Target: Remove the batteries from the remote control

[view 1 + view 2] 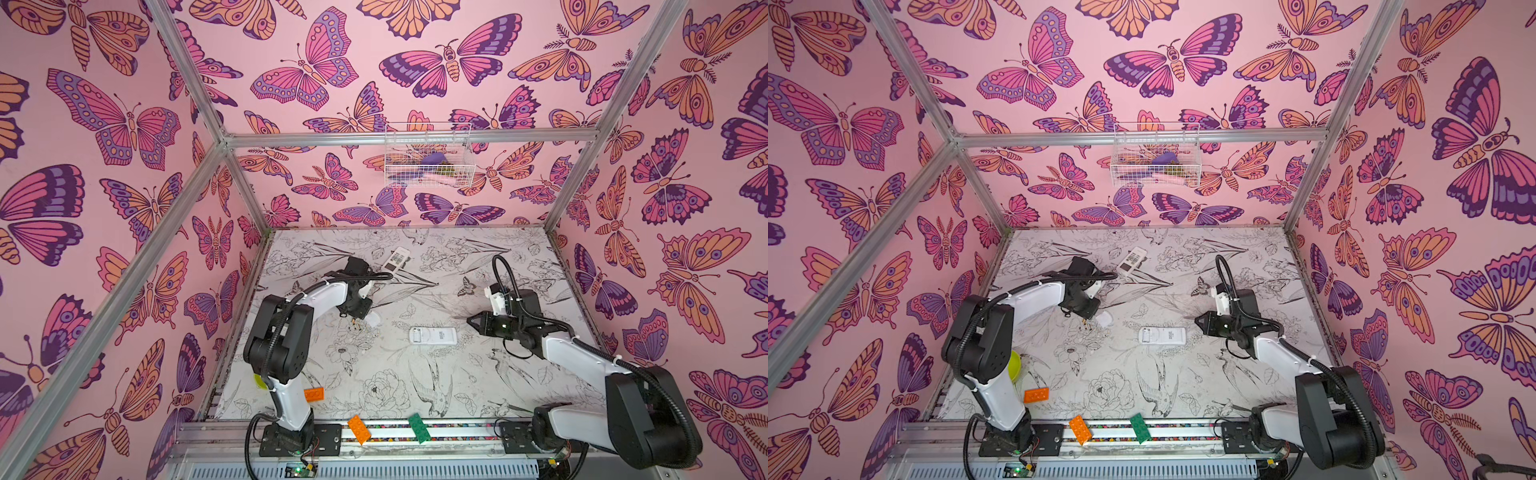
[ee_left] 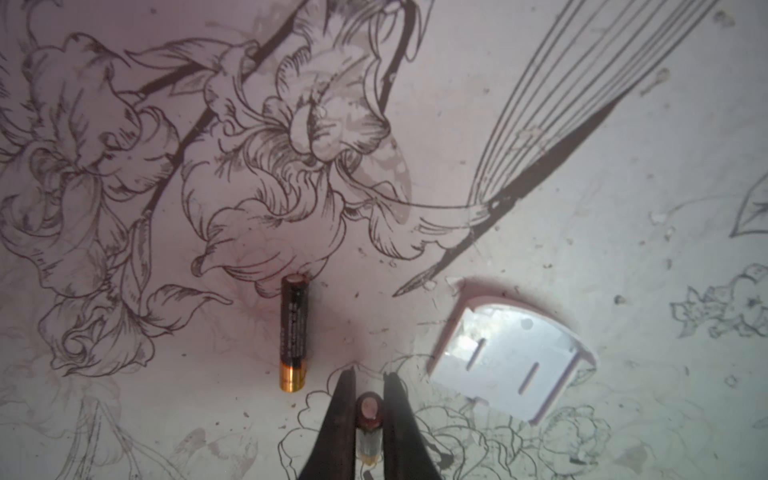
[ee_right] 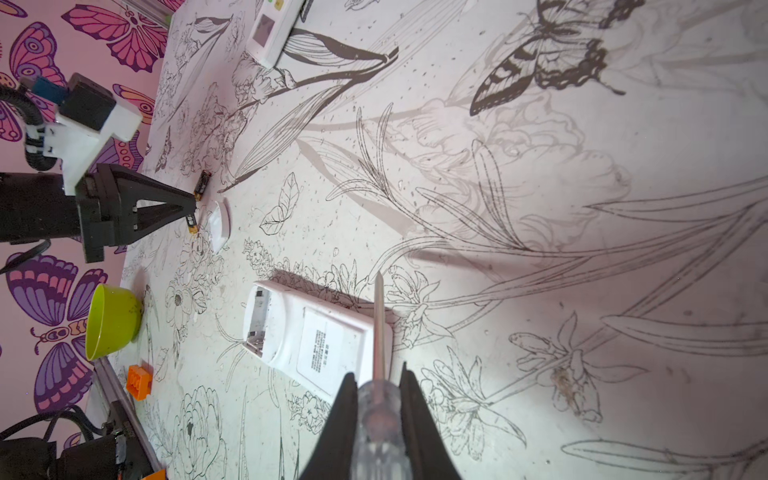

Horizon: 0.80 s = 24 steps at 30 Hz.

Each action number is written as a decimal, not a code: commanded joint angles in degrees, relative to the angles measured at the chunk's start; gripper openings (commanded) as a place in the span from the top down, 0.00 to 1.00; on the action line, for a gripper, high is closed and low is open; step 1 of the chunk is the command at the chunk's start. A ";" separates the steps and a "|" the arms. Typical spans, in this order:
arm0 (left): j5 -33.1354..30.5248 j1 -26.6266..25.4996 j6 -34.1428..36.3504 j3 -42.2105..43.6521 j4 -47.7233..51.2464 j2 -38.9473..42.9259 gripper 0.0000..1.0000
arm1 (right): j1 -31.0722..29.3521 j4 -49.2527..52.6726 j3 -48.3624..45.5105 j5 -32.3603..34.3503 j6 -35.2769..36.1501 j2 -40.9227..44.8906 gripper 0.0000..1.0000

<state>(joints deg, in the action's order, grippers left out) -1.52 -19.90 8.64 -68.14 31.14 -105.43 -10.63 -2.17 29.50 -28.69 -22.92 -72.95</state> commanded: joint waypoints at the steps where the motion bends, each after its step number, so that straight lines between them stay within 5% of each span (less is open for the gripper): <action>1: -2.45 0.30 -0.29 -2.00 0.42 -2.53 0.99 | 0.55 -1.42 -0.80 0.53 -0.09 1.56 1.00; 11: -1.77 0.23 -1.41 -4.56 2.37 -4.79 0.76 | 1.88 -0.69 -1.20 0.87 0.60 2.59 1.00; 24: 0.11 -0.40 -2.09 -1.61 1.42 5.42 0.59 | 2.65 -0.71 -1.19 3.30 0.21 4.57 1.00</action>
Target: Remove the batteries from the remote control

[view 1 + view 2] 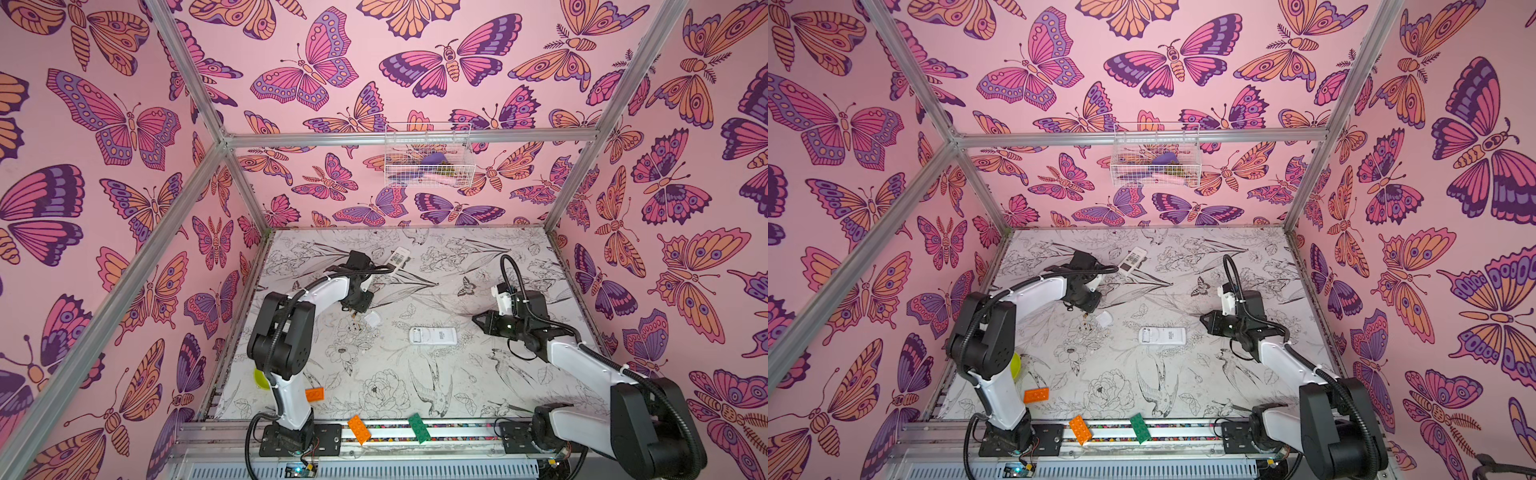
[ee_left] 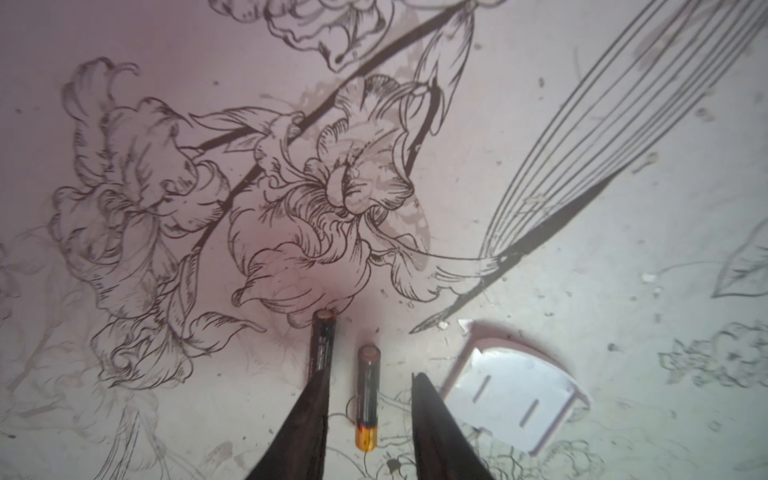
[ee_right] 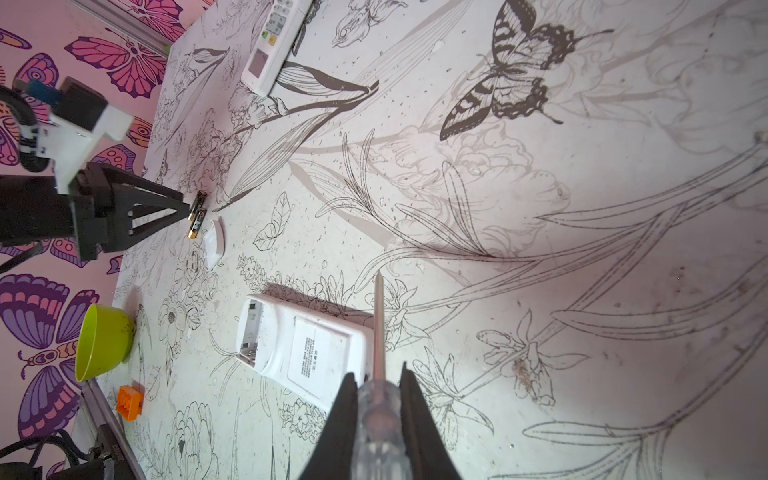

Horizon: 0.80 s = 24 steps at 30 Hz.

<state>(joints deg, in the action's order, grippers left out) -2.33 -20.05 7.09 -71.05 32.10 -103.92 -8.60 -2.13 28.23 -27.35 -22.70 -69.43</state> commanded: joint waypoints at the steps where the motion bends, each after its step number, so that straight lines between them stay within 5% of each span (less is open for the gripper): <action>1: 0.84 -0.30 -0.01 1.96 0.06 5.05 0.57 | 0.84 -1.13 0.07 2.49 -0.54 0.74 1.00; 13: 4.67 3.55 5.76 11.09 -5.50 17.03 0.15 | 3.59 -16.94 -1.96 9.07 -10.44 -5.80 1.00; 20: 10.16 9.59 4.60 16.35 -8.23 23.02 0.00 | 3.73 -23.91 -3.26 10.62 -12.59 -10.01 1.00; 24: 11.99 12.62 3.57 17.59 -8.75 24.57 0.00 | 3.94 -26.73 -3.45 10.72 -13.07 -13.32 0.99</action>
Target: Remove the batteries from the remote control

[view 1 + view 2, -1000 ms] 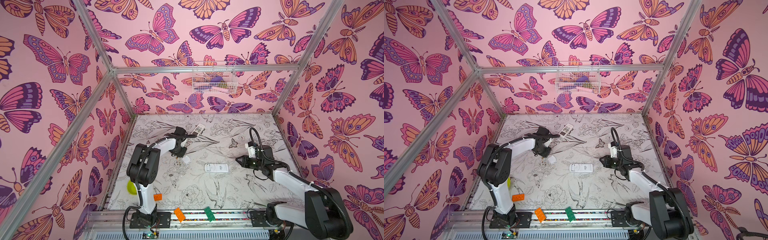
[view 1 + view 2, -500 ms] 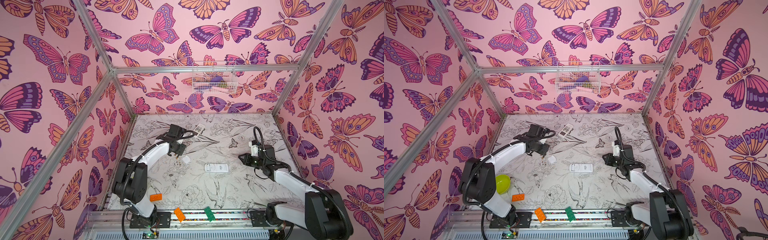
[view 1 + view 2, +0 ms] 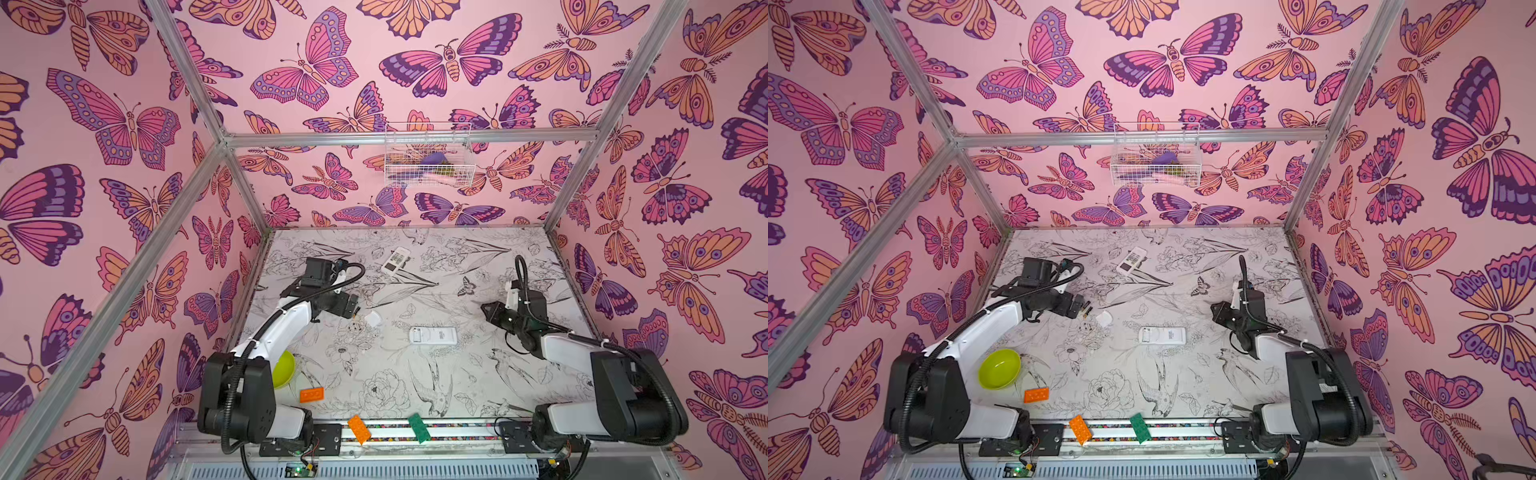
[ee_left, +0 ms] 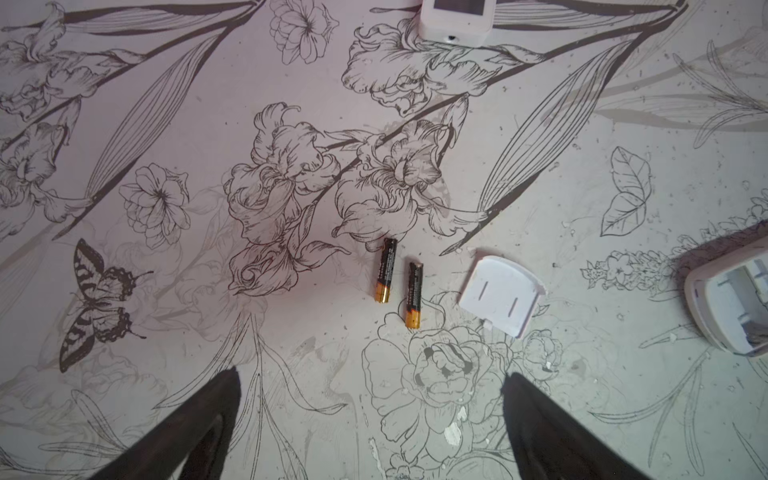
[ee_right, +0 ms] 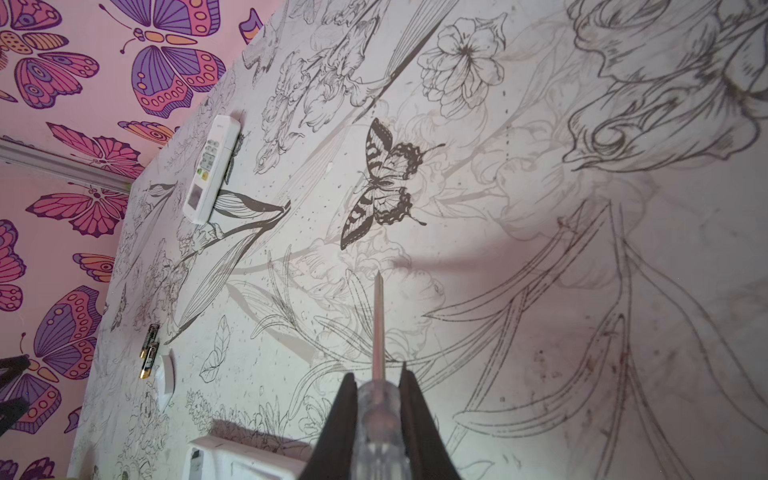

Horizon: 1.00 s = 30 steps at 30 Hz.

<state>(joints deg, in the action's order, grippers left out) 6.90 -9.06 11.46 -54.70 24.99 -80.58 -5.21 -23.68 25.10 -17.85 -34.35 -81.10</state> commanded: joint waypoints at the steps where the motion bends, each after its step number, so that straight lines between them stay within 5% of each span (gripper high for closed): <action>1: 2.70 2.12 -0.83 1.38 -1.94 1.36 0.00 | 0.53 -6.09 -0.55 0.99 -1.42 -2.38 0.99; 18: 4.32 5.23 -2.73 4.35 -6.29 2.35 0.00 | 0.33 -10.51 -1.58 0.67 -1.01 -8.08 0.75; 26: 5.85 5.26 -3.47 2.70 -4.92 2.00 0.00 | 0.36 -9.13 -0.58 -0.30 -0.54 -8.33 0.79; 30: 5.91 4.49 -3.31 1.25 -4.09 1.40 0.00 | 0.07 -7.42 -0.36 0.39 0.62 -7.14 0.72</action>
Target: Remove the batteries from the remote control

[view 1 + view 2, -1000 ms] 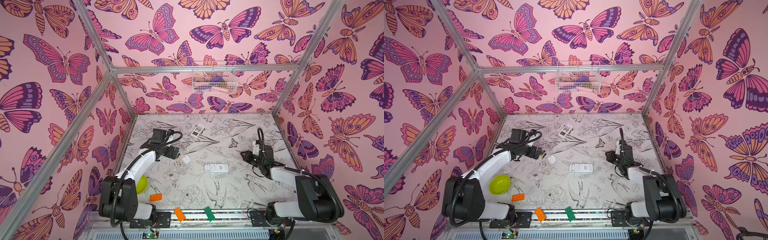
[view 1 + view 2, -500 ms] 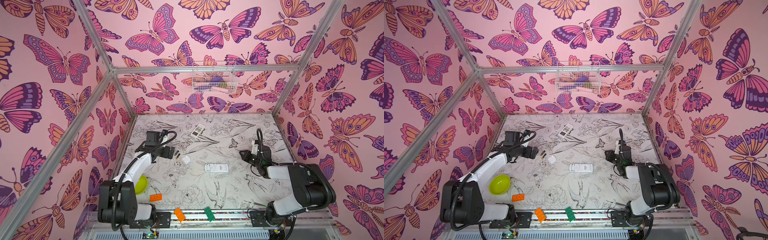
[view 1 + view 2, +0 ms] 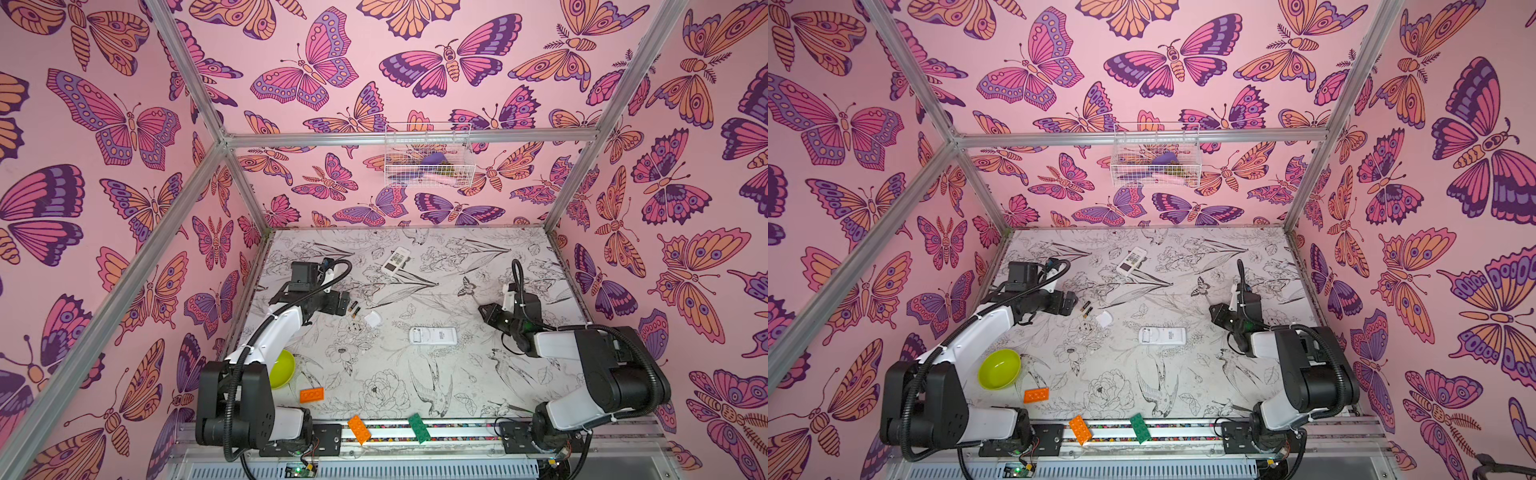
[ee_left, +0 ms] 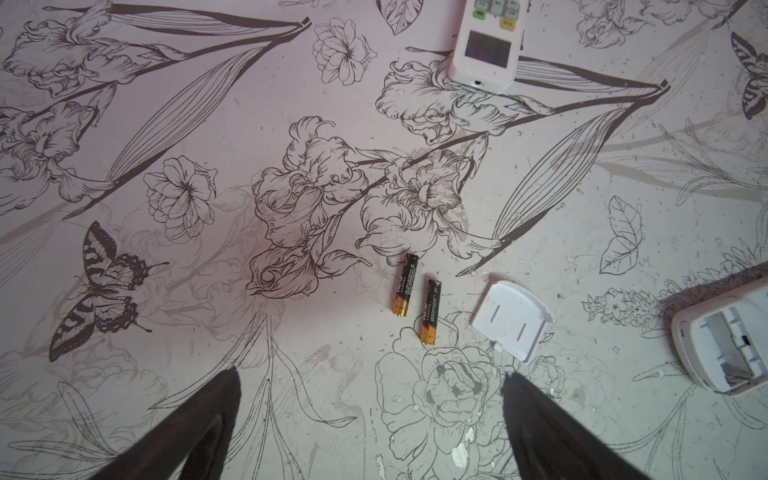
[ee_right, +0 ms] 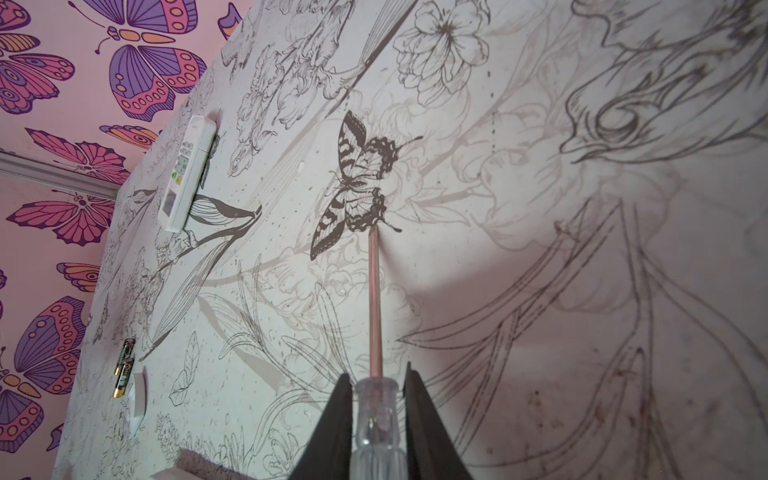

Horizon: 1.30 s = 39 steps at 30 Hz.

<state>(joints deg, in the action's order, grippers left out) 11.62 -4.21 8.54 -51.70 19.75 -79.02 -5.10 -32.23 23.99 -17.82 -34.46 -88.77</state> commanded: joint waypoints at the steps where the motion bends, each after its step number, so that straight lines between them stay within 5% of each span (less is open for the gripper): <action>1: 1.34 -0.90 -0.23 -2.48 1.46 -0.36 0.00 | -0.06 1.50 0.88 0.51 0.88 0.49 0.70; 12: 0.65 -9.87 3.81 -12.59 7.27 -6.44 0.00 | -0.52 13.80 3.90 -0.29 6.05 8.37 0.55; 14: 0.55 -11.36 3.11 -13.82 7.43 -7.67 0.00 | -2.00 16.99 4.35 -0.19 11.54 12.27 0.45; 16: 1.05 -11.89 1.13 -14.62 7.70 -8.68 0.00 | -3.68 21.29 5.74 -0.60 16.99 15.17 0.29; 17: 1.42 -12.03 -0.24 -15.05 8.10 -9.21 0.00 | -4.27 23.53 6.71 -1.34 18.04 16.34 0.13; 19: 2.01 -11.99 -2.03 -15.03 8.55 -9.66 0.00 | -5.51 26.61 8.25 -4.90 20.74 17.71 0.01; 24: 2.31 -11.99 -1.77 -11.59 7.25 -8.81 0.00 | -10.40 33.92 13.57 -12.39 32.89 17.45 0.01; 28: 2.49 -11.98 -1.33 -8.88 5.35 -7.20 0.00 | -16.12 47.17 19.78 -11.08 48.32 13.63 0.02; 39: 2.69 -10.72 -1.75 -7.54 4.23 -5.75 0.00 | -26.33 65.37 32.47 -5.07 65.68 -3.46 0.05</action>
<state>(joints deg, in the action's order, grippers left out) 13.74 -15.73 7.44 -60.29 24.84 -86.46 -30.30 25.15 53.60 -25.23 23.44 -89.08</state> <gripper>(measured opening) 0.998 0.949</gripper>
